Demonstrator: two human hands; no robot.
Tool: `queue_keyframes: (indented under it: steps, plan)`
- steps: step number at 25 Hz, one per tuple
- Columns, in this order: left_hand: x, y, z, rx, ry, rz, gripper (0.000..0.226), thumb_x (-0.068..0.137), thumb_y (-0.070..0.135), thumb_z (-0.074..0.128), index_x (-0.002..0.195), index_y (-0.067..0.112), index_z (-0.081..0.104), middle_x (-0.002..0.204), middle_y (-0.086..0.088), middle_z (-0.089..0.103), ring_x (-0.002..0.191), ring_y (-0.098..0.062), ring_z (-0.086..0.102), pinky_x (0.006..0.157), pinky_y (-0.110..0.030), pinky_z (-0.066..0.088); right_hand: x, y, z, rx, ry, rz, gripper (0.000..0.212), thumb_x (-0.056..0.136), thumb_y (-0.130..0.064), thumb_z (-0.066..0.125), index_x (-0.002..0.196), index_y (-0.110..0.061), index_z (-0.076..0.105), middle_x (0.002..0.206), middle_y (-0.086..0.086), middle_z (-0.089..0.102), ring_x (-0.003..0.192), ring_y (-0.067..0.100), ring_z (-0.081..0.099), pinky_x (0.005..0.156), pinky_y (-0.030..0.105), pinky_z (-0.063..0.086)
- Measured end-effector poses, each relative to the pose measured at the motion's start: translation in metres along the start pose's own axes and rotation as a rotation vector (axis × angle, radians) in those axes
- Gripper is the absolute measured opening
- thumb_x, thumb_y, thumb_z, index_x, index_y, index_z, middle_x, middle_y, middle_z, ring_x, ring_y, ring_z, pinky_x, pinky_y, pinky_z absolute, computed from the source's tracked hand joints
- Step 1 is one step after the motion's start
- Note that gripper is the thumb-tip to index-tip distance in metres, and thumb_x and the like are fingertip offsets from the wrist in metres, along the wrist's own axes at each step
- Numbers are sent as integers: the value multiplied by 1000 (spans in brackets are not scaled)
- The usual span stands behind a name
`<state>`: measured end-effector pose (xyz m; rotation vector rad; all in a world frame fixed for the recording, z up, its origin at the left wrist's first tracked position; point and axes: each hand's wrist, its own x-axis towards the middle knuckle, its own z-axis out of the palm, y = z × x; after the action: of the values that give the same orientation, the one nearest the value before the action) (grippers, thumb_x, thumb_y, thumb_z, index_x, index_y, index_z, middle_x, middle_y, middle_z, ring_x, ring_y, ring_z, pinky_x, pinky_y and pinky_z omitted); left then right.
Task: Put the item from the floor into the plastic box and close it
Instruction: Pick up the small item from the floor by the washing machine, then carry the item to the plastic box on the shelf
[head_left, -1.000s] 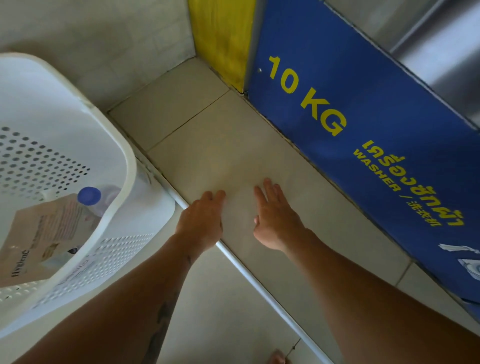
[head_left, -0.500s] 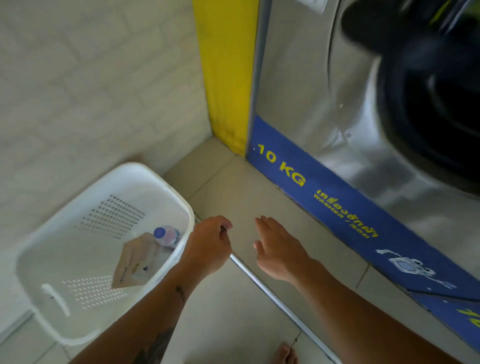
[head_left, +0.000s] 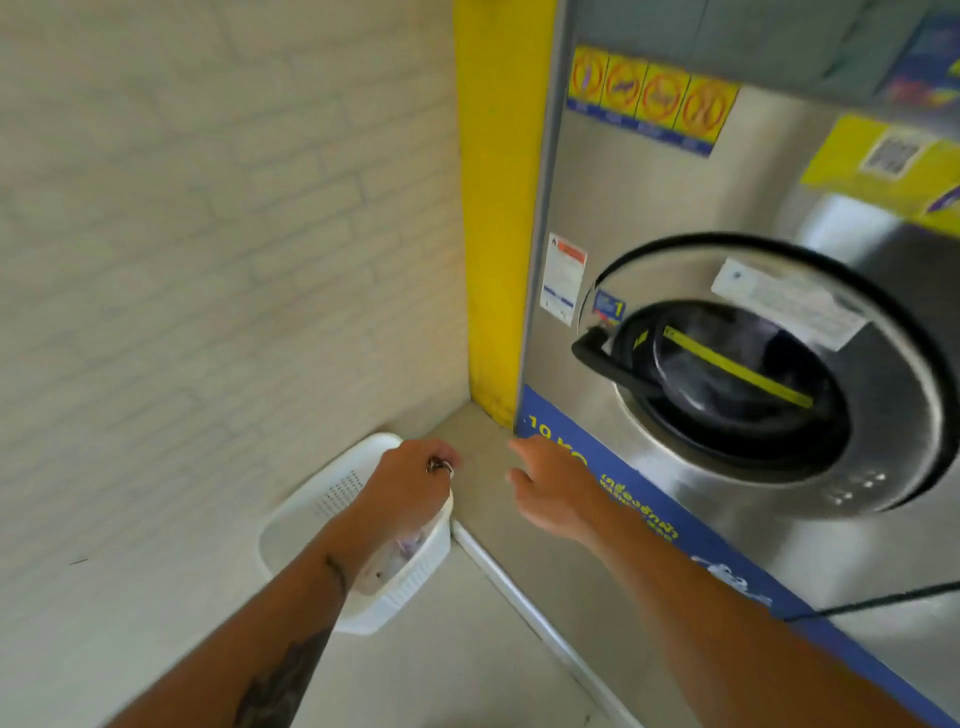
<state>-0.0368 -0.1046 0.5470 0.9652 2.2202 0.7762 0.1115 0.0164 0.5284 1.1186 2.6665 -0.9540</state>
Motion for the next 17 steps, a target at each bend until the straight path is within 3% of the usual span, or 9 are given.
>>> queue_keyframes:
  steps: [4, 6, 10, 17]
  plan:
    - [-85, 25, -33, -42, 76, -27, 31, 91, 11, 49, 82, 35, 67, 99, 3, 71, 81, -22, 72, 62, -30, 58, -66, -36, -31, -18, -6, -119, 48, 102, -26, 38, 147, -10, 37, 155, 9, 36, 143, 25, 31, 111, 36, 27]
    - [-125, 33, -41, -44, 123, -22, 29, 91, 12, 52, 83, 35, 67, 100, 3, 71, 84, -21, 71, 69, -30, 58, -96, -53, -38, -23, -4, -184, 48, 102, -26, 38, 148, -11, 36, 155, 10, 35, 143, 25, 31, 111, 34, 26]
    - [-207, 40, -54, -89, 217, -66, 22, 91, 13, 53, 96, 28, 69, 99, 2, 68, 81, -18, 69, 58, -19, 45, -153, -92, -37, -7, 33, -296, 46, 98, -25, 43, 143, -16, 44, 149, 8, 44, 136, 26, 40, 108, 36, 33]
    - [-345, 12, -108, -212, 419, -169, 23, 88, 8, 52, 93, 21, 70, 82, 4, 69, 67, -12, 60, 57, -19, 45, -232, -191, -3, 6, -34, -533, 39, 94, -28, 48, 133, -26, 54, 138, -2, 57, 122, 17, 55, 103, 37, 45]
